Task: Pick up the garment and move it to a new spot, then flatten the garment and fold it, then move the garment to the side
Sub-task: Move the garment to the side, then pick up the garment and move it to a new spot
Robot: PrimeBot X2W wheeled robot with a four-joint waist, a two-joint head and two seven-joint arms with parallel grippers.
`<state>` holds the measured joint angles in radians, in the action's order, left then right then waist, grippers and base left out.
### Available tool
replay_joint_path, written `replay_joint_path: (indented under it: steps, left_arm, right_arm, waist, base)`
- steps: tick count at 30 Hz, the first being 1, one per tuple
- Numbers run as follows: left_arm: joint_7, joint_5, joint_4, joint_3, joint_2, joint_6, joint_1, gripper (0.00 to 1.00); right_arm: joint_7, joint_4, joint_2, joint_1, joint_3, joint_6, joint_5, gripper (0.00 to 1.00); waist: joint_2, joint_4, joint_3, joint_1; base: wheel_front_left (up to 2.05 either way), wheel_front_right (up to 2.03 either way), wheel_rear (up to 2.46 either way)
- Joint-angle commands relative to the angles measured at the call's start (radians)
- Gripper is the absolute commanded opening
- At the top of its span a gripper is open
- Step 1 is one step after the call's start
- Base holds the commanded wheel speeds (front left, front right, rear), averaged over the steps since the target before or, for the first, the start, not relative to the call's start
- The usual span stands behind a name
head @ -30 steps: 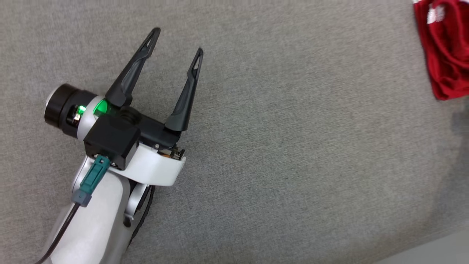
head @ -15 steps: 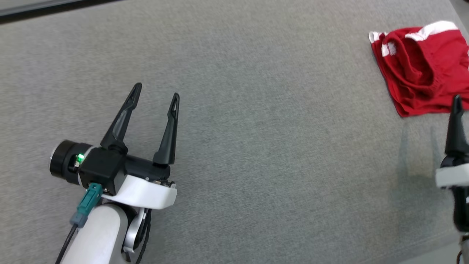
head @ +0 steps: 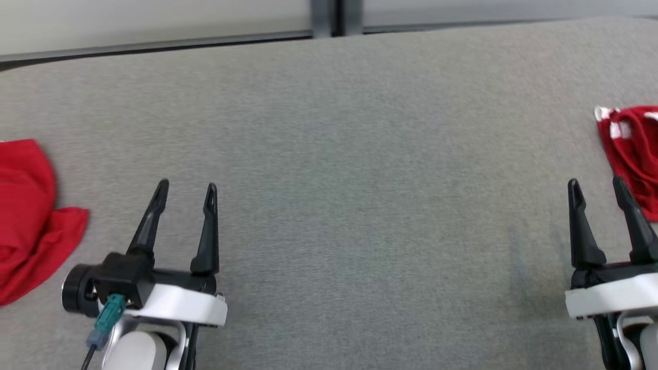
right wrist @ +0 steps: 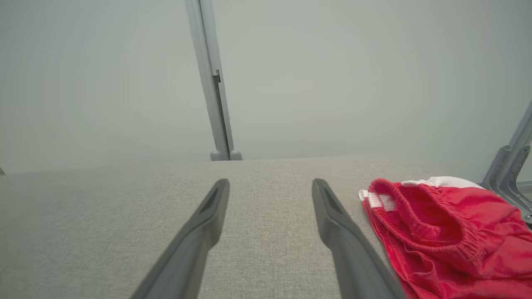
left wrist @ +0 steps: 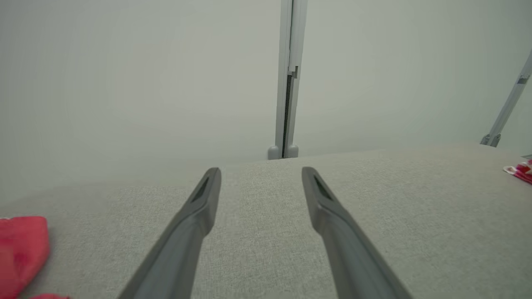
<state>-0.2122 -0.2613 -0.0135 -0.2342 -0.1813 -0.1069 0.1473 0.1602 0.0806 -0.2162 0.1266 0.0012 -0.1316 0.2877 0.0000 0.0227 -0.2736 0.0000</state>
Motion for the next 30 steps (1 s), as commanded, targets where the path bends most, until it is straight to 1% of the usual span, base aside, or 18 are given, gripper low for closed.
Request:
replay_joint_path:
  steps: [1, 4, 8, 20, 30]
  left_arm:
    - [-0.003, -0.007, -0.005, 0.002, -0.003, -0.004, -0.016, 1.0]
    - [-0.011, -0.019, -0.024, 0.012, -0.005, -0.01, -0.051, 1.0]
    - [-0.014, -0.034, -0.043, 0.018, -0.01, -0.009, -0.094, 1.0]
    - [0.011, -0.058, -0.068, 0.022, -0.031, -0.028, -0.21, 1.0]
    - [0.036, -0.062, -0.073, 0.015, -0.047, -0.036, -0.236, 1.0]
  right_arm:
    - [-0.007, -0.012, -0.003, -0.02, -0.006, 0.002, -0.006, 1.0]
    - [-0.04, -0.053, 0.009, -0.066, -0.013, 0.002, -0.023, 1.0]
    - [-0.075, -0.1, 0.023, -0.125, -0.021, 0.002, -0.04, 1.0]
    - [-0.143, -0.175, 0.042, -0.256, -0.013, 0.002, -0.046, 1.0]
    - [-0.176, -0.207, 0.046, -0.304, -0.032, 0.001, -0.051, 1.0]
  waist:
    - [0.0, -0.05, 0.048, 0.0]
    - [0.0, -0.073, 0.086, 0.0]
    - [0.0, -0.088, 0.137, 0.0]
    - [0.0, -0.078, 0.268, 0.0]
    - [0.0, -0.079, 0.304, 0.0]
  base:
    - [0.0, 0.0, 0.0]
    - [0.0, 0.0, 0.0]
    - [0.0, 0.0, 0.0]
    - [0.0, 0.0, 0.0]
    - [0.0, 0.0, 0.0]
